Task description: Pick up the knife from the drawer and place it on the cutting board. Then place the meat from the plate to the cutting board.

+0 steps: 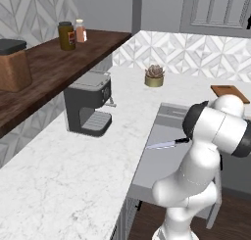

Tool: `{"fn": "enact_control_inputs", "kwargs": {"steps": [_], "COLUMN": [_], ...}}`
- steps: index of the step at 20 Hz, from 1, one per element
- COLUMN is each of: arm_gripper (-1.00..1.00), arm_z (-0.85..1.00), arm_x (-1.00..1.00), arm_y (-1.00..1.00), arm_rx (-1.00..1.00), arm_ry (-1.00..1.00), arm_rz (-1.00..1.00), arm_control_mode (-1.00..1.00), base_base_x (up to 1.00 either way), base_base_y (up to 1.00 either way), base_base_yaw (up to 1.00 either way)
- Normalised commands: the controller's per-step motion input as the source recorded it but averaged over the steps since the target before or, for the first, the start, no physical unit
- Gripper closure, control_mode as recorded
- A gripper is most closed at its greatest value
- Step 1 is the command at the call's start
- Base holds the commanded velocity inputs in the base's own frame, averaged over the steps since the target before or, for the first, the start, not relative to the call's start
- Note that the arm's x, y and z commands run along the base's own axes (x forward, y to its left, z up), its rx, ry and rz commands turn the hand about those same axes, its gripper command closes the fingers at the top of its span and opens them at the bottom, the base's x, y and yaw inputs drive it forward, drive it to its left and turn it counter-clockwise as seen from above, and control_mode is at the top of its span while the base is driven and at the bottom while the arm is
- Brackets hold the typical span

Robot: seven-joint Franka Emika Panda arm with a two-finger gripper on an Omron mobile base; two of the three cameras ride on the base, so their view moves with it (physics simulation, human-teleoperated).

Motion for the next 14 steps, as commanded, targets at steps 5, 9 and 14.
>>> {"fn": "enact_control_inputs", "kwargs": {"steps": [5, 9, 14], "arm_gripper": [-1.00, -1.00, -1.00], "arm_z": [0.00, 0.00, -0.09], "arm_x": [0.41, 0.49, 0.53], "arm_y": [0.28, 0.06, 0.00], "arm_rx": [0.00, 0.06, 0.14], "arm_ry": [0.00, 0.00, 0.00], "arm_rz": [-0.34, -0.32, -0.24], "arm_control_mode": [-1.00, -1.00, -1.00], "base_base_x": [0.00, 0.00, 0.00], "base_base_y": [0.00, 0.00, 0.00], "base_base_yaw": [0.00, 0.00, 0.00]}}
